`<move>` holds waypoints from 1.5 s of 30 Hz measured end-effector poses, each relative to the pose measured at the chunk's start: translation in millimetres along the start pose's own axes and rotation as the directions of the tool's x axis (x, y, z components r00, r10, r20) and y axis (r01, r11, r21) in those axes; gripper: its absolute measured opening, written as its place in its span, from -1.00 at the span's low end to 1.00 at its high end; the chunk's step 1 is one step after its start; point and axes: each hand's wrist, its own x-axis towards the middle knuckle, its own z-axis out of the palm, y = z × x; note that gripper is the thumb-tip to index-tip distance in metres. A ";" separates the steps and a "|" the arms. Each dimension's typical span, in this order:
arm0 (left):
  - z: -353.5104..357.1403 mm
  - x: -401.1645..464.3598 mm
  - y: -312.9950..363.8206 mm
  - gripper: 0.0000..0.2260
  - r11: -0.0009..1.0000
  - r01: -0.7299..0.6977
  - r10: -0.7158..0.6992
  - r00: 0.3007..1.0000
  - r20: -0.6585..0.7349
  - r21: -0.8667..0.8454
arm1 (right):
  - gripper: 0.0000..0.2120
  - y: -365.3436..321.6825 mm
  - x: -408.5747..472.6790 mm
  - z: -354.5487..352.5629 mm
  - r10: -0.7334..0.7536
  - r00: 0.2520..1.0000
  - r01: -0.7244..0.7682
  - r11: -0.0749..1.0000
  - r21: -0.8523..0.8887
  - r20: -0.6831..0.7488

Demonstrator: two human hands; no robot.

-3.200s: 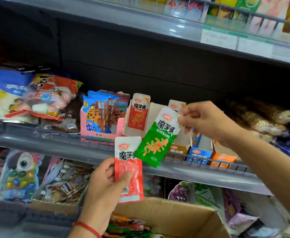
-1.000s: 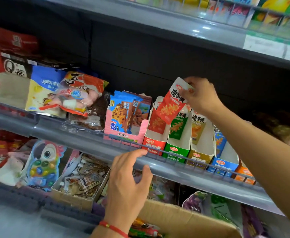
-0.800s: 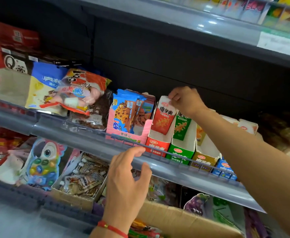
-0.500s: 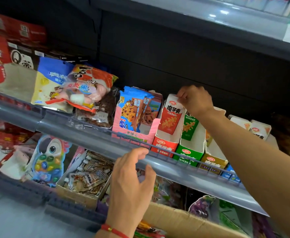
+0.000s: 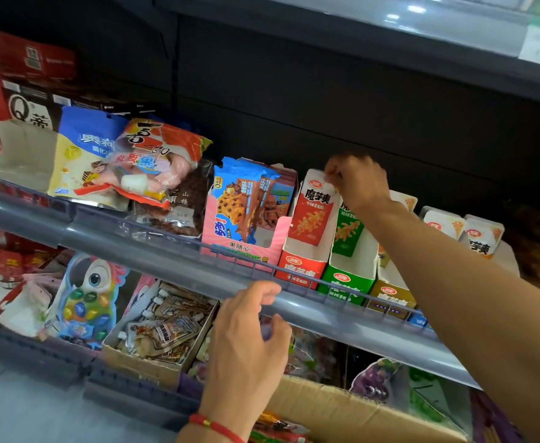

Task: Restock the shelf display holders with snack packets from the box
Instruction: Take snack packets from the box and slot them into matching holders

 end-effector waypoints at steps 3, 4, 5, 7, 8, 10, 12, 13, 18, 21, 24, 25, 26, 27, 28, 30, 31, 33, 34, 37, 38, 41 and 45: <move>2.1 -0.3 -5.4 -0.73 0.997 -0.010 0.007 0.999 0.042 0.071 | -0.84 -2.0 -6.9 -11.2 -0.027 1.000 0.027 1.000 0.012 -0.003; 2.2 -0.7 -6.5 -0.73 0.996 -0.016 0.010 0.998 0.062 0.090 | -0.81 -4.2 -13.9 -18.3 -0.045 0.999 0.045 0.999 0.030 -0.024; 2.3 -1.5 -6.9 -0.73 0.994 -0.023 0.014 0.996 0.084 0.106 | -0.79 -6.3 -24.4 -26.5 -0.068 0.996 0.071 0.996 0.058 -0.049; 3.0 -4.6 -8.7 -0.74 0.989 -0.044 0.025 0.991 0.130 0.142 | -0.79 -11.3 -56.0 -44.1 -0.141 0.985 0.154 0.979 0.134 -0.101; 3.5 -7.3 -9.3 -0.74 0.986 -0.054 0.029 0.987 0.158 0.160 | -0.79 -12.5 -75.9 -52.1 -0.184 0.975 0.203 0.966 0.160 -0.128; 4.1 -14.4 -9.7 -0.75 0.979 -0.068 0.027 0.978 0.206 0.194 | -0.79 -10.1 -113.4 -61.8 -0.260 0.957 0.280 0.946 0.165 -0.130; 5.8 -21.0 -8.7 -0.76 0.972 -0.067 0.015 0.974 0.225 0.225 | -0.74 -3.3 -133.7 -60.7 -0.305 0.951 0.308 0.942 0.132 -0.044; 7.5 -23.6 -7.3 -0.76 0.971 -0.060 0.006 0.974 0.226 0.232 | -0.70 0.6 -136.0 -57.0 -0.316 0.948 0.312 0.944 0.105 0.024; 17.6 -32.2 -2.5 -0.75 0.975 -0.036 -0.014 0.975 0.222 0.218 | -0.60 -7.3 -119.3 -39.5 -0.297 0.917 0.331 0.939 -0.091 0.268; 17.6 -34.7 -4.4 -0.73 0.970 -0.036 -0.019 0.975 0.222 0.241 | -0.65 -19.7 -113.1 -33.1 -0.301 0.920 0.326 0.944 -0.062 0.249; 13.7 -31.5 -7.7 -0.73 0.968 -0.044 -0.009 0.978 0.209 0.245 | -0.61 -27.2 -110.6 -29.1 -0.289 0.903 0.322 0.945 -0.056 0.318; 12.4 -30.1 -8.9 -0.73 0.969 -0.043 -0.008 0.978 0.208 0.241 | -0.62 -28.6 -111.0 -27.9 -0.287 0.893 0.323 0.945 -0.048 0.345; 11.3 -28.6 -9.8 -0.74 0.970 -0.046 -0.005 0.978 0.209 0.239 | -0.65 -29.6 -111.4 -26.5 -0.289 0.883 0.323 0.946 -0.031 0.370; 10.3 -27.0 -10.4 -0.74 0.970 -0.050 -0.001 0.978 0.210 0.237 | -0.68 -30.4 -112.0 -25.8 -0.290 0.872 0.319 0.948 -0.008 0.394; 9.4 -25.7 -10.5 -0.74 0.971 -0.052 0.002 0.978 0.208 0.235 | -0.69 -31.5 -112.3 -25.4 -0.289 0.863 0.312 0.950 0.012 0.415; 8.2 -23.8 -10.5 -0.75 0.972 -0.047 0.000 0.980 0.201 0.232 | -0.69 -33.5 -111.9 -25.7 -0.278 0.852 0.297 0.955 0.028 0.444; 7.7 -23.0 -10.4 -0.75 0.972 -0.045 -0.002 0.980 0.199 0.230 | -0.70 -34.6 -111.3 -25.9 -0.270 0.848 0.288 0.957 0.031 0.455; 7.2 -21.5 -10.8 -0.75 0.973 -0.043 -0.002 0.981 0.194 0.228 | -0.70 -35.9 -110.3 -25.0 -0.251 0.846 0.263 0.964 0.042 0.471; 7.2 -20.8 -11.1 -0.75 0.973 -0.040 -0.004 0.982 0.190 0.229 | -0.70 -36.3 -110.4 -24.3 -0.243 0.849 0.248 0.967 0.053 0.470; 6.7 -19.4 -11.0 -0.76 0.973 -0.032 -0.009 0.984 0.177 0.227 | -0.73 -37.1 -113.1 -20.7 -0.227 0.875 0.210 0.974 0.087 0.429; 6.7 -18.9 -10.6 -0.75 0.974 -0.030 -0.009 0.985 0.173 0.223 | -0.76 -37.8 -114.5 -19.3 -0.220 0.883 0.202 0.976 0.087 0.415; 6.5 -19.2 -9.7 -0.75 0.974 -0.033 -0.004 0.986 0.164 0.224 | -0.82 -39.7 -119.1 -15.4 -0.187 0.909 0.172 0.982 0.073 0.372; 6.8 -20.1 -8.2 -0.75 0.974 -0.031 -0.005 0.987 0.159 0.226 | -0.82 -42.4 -124.1 -14.3 -0.119 0.943 0.107 0.993 0.059 0.310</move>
